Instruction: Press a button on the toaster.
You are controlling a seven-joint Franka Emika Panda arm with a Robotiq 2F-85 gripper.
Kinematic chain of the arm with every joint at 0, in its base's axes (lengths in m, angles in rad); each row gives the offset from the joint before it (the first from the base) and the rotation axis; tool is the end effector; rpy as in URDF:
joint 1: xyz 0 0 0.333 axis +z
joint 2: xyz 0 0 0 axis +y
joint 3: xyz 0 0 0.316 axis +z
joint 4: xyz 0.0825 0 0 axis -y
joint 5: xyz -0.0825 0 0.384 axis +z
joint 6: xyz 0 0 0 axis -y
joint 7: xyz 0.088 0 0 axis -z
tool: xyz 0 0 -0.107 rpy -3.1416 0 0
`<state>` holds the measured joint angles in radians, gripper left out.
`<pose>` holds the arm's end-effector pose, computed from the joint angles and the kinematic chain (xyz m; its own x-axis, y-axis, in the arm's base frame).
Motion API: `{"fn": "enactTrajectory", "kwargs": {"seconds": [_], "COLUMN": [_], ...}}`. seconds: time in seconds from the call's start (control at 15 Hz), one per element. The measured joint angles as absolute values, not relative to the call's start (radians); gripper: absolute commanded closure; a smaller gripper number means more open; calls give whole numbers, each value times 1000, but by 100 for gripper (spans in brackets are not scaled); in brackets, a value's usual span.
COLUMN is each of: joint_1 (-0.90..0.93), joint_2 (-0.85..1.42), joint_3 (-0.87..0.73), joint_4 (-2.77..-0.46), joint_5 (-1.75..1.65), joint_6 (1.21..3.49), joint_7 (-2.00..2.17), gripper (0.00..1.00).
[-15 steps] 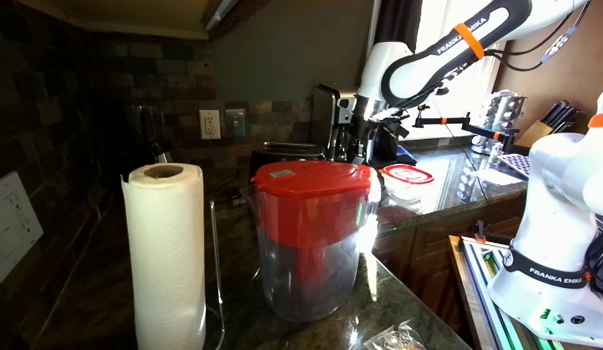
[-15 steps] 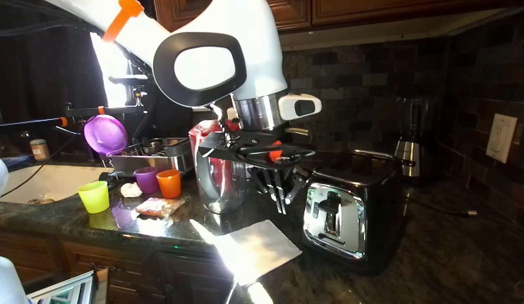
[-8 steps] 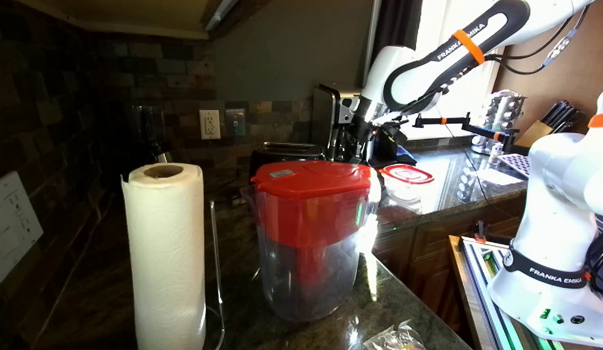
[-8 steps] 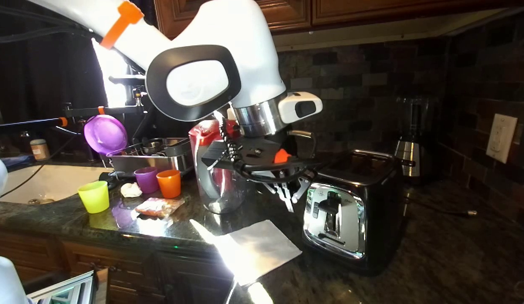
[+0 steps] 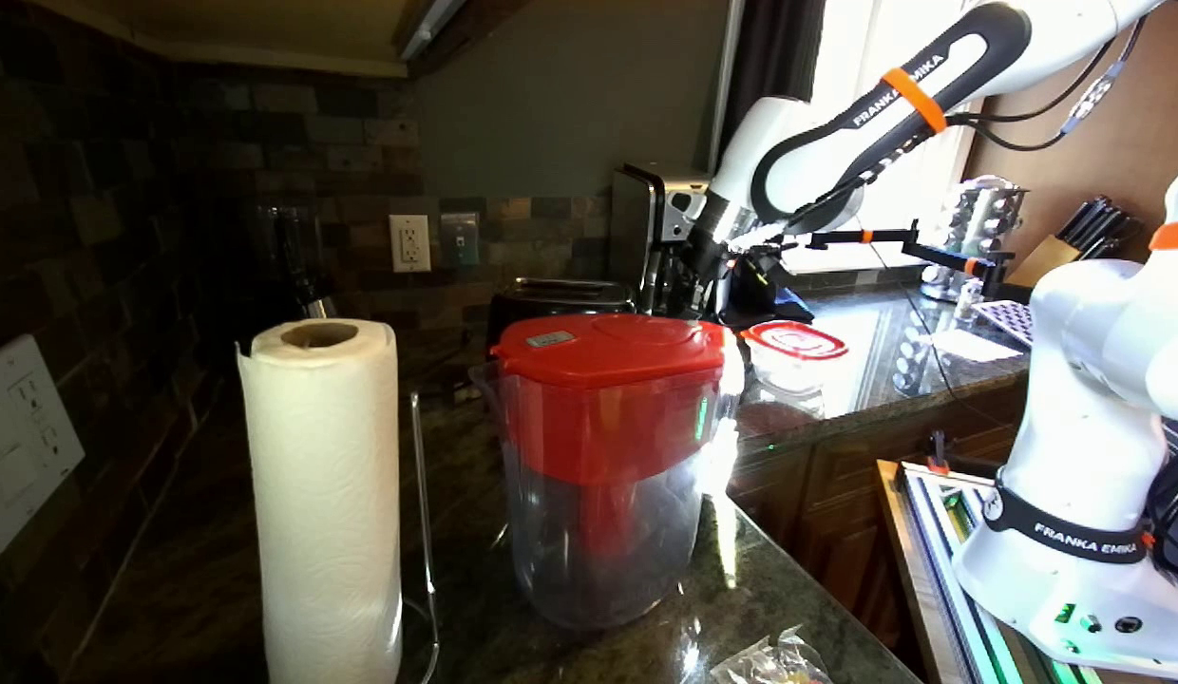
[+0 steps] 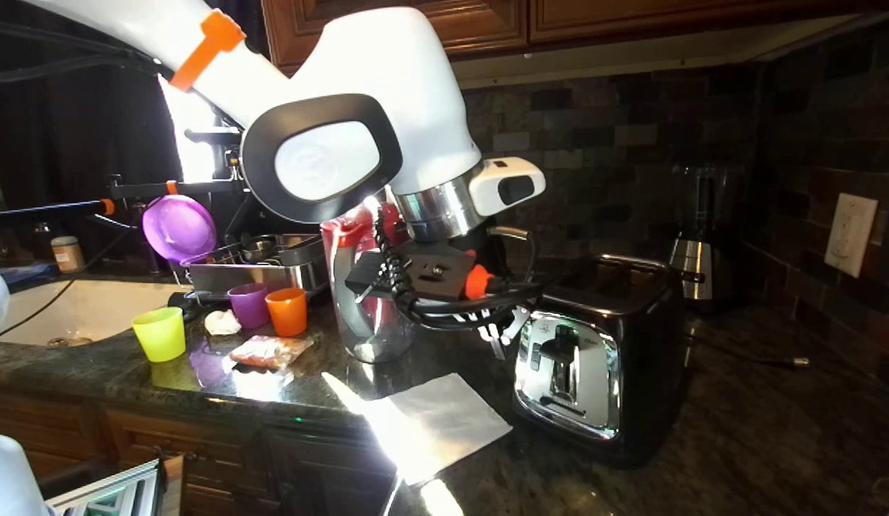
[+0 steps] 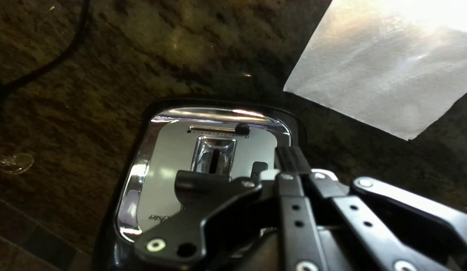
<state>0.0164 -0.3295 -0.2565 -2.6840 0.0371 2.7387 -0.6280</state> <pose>0.4161 -0.1011 0.3753 0.8684 0.3457 0.3556 0.3224 -0.9383 0.1248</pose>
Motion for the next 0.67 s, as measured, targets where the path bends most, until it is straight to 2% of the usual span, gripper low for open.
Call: {"fn": "enactTrajectory", "kwargs": {"seconds": [0.67], "joint_1": [55], "joint_2": [-317], "joint_3": [-288], "joint_4": [-2712], "joint_5": [92], "joint_6": [2849], "joint_7": [-635], "gripper": [100]}}
